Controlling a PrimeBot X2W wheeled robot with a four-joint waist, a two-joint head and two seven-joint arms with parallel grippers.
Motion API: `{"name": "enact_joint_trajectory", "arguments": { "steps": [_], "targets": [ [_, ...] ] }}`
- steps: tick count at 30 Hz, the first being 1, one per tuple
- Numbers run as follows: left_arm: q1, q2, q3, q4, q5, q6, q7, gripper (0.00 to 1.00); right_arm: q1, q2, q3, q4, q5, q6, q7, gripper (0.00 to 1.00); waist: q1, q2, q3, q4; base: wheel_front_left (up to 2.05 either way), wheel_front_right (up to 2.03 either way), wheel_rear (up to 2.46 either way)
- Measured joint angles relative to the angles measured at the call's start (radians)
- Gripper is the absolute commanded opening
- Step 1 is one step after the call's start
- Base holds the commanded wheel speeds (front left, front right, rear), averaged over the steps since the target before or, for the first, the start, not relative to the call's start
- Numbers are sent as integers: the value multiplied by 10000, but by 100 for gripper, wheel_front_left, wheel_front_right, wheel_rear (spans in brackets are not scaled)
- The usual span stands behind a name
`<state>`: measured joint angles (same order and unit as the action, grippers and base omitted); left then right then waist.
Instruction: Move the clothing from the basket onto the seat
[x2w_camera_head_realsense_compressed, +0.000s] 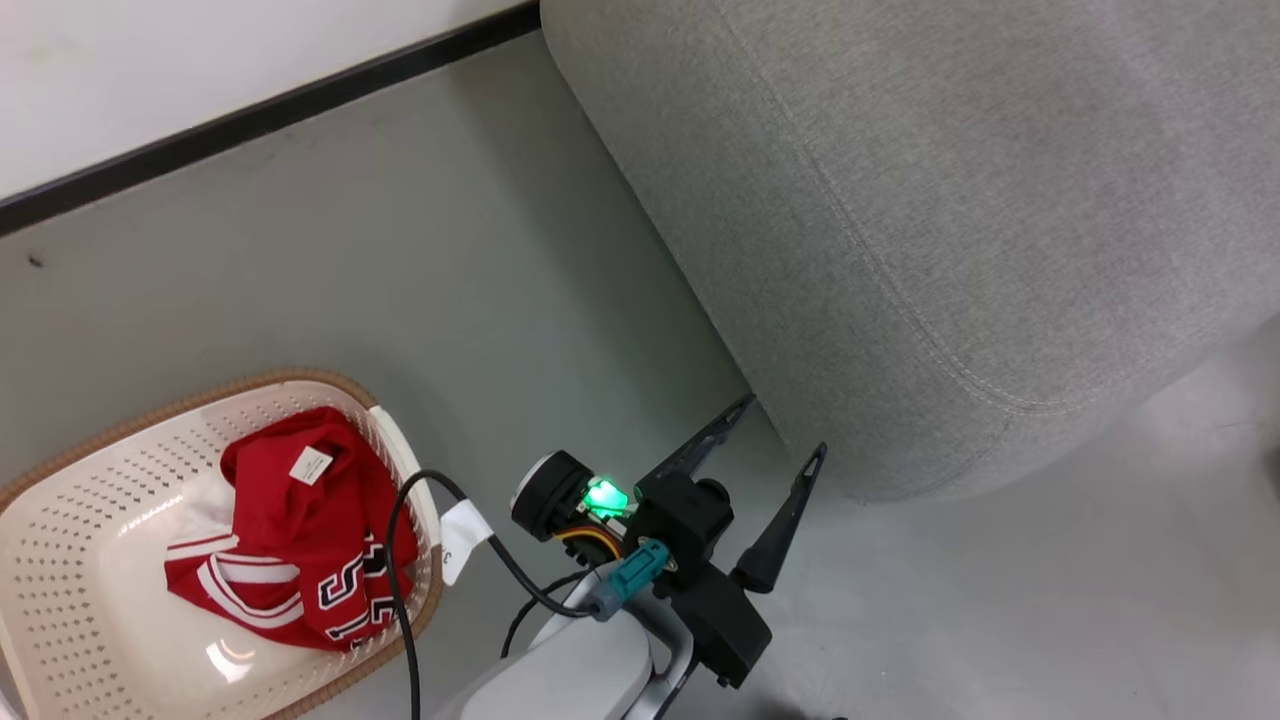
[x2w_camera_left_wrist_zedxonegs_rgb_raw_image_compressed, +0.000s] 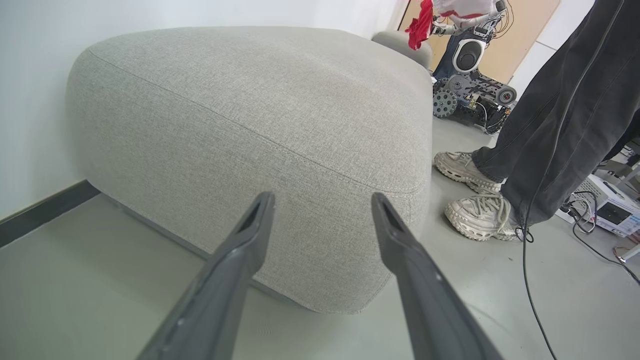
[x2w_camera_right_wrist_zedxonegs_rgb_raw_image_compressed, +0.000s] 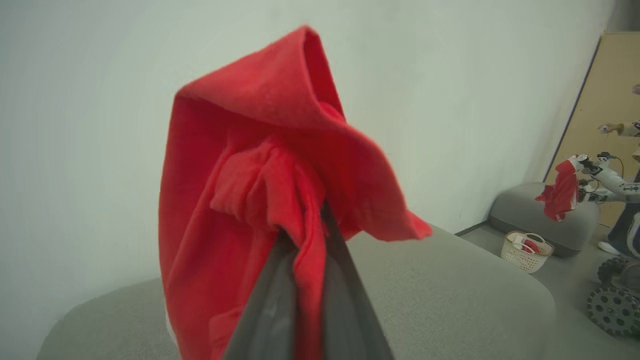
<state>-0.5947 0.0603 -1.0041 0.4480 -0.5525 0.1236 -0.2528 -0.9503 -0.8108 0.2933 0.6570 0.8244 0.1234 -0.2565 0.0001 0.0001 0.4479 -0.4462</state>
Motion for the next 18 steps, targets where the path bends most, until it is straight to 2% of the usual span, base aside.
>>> {"name": "enact_joint_trajectory", "arguments": {
  "steps": [3, 18],
  "targets": [
    [-166, 6, -79, -6, 50, 4, 0, 100, -288, -412, -334, 278, 42, 0, 0, 0, 1, 1, 377, 147, 0, 0, 0],
    [-986, 25, -495, -29, 176, 8, 0, 100, -1417, -1135, -1143, 1365, 263, 0, 0, 0, 2, 1, 2088, 933, 0, 0, 0]
  ]
}}
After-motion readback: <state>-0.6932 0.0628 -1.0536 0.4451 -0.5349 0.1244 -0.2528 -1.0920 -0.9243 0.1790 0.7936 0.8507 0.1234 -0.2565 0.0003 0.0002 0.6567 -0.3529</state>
